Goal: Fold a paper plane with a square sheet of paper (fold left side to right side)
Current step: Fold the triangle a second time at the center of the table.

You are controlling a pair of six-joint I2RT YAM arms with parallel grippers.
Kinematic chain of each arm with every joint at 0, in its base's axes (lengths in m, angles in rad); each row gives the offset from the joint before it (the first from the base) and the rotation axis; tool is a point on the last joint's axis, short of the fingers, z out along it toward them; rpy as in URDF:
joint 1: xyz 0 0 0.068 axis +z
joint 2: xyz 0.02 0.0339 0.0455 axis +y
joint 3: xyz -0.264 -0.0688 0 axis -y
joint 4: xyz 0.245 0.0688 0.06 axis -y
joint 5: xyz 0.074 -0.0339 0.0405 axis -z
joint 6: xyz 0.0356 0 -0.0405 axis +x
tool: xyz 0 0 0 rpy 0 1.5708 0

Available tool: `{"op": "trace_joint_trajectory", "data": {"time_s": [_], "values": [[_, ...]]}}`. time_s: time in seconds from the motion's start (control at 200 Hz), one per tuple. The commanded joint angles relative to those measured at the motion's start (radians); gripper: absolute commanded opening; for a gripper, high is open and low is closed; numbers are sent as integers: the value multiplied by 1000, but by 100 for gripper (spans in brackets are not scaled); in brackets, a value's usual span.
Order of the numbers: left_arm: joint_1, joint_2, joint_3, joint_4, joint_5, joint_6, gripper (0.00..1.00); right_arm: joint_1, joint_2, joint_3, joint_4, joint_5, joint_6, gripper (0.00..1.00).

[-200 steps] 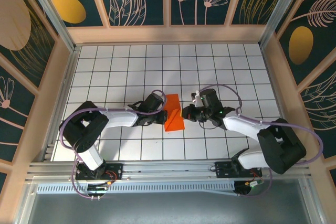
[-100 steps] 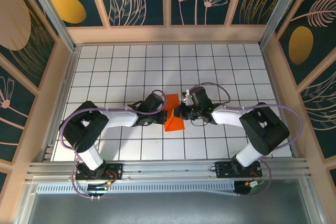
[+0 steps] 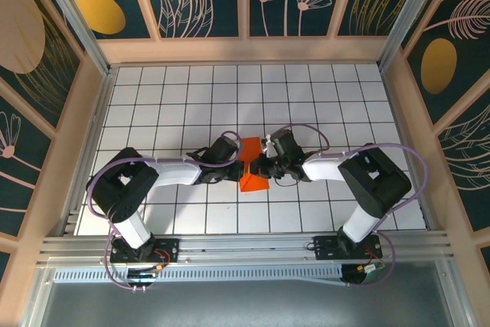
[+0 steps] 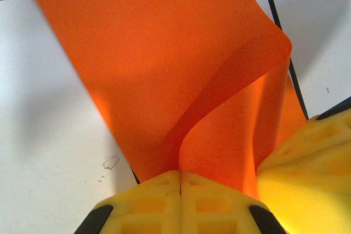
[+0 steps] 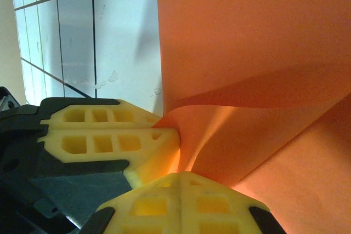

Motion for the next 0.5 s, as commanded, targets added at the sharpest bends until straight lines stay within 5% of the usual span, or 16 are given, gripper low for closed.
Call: {"op": "trace_joint_trajectory", "data": {"time_s": [0.0,0.495], "values": [[7,33,-6,-36,-2,24,0,8,12,16,-4,23,-4,0],[6,33,-4,-38,-3,24,0,8,32,25,-59,57,-23,0]]}}
